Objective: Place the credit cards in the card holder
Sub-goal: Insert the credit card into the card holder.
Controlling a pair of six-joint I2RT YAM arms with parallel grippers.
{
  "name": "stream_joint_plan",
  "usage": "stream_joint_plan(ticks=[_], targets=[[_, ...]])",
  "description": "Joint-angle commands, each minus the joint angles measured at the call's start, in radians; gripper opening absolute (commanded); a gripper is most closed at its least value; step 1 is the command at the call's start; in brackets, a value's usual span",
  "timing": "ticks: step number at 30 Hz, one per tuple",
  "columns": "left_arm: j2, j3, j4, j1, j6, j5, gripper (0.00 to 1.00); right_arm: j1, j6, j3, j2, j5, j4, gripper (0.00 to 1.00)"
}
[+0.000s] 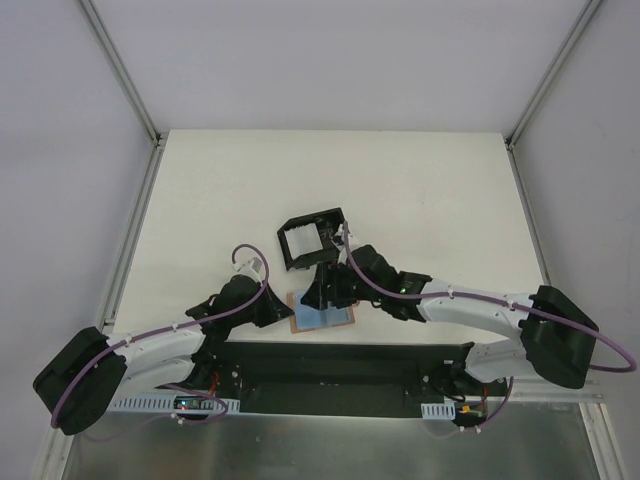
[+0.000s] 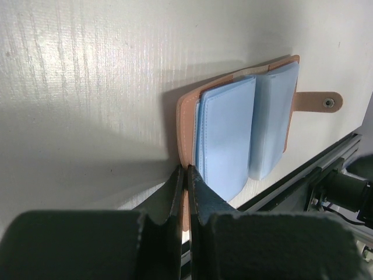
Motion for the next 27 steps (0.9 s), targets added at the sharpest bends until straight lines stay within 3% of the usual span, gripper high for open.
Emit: stream_joint_plan(ticks=[1,18,27], targets=[[0.013,-0.003,-0.079,0.006,0.030,-0.021,0.00,-0.024,0.012,-0.036,-0.022,0.175,-0.176,0.70],[0.010,0.009,-0.079,0.006,0.057,-0.004,0.00,-0.047,0.049,-0.050,0.113,0.147,-0.150,0.65],[0.039,0.018,-0.061,0.007,0.060,0.000,0.00,-0.012,0.056,0.008,0.220,0.029,-0.094,0.62]])
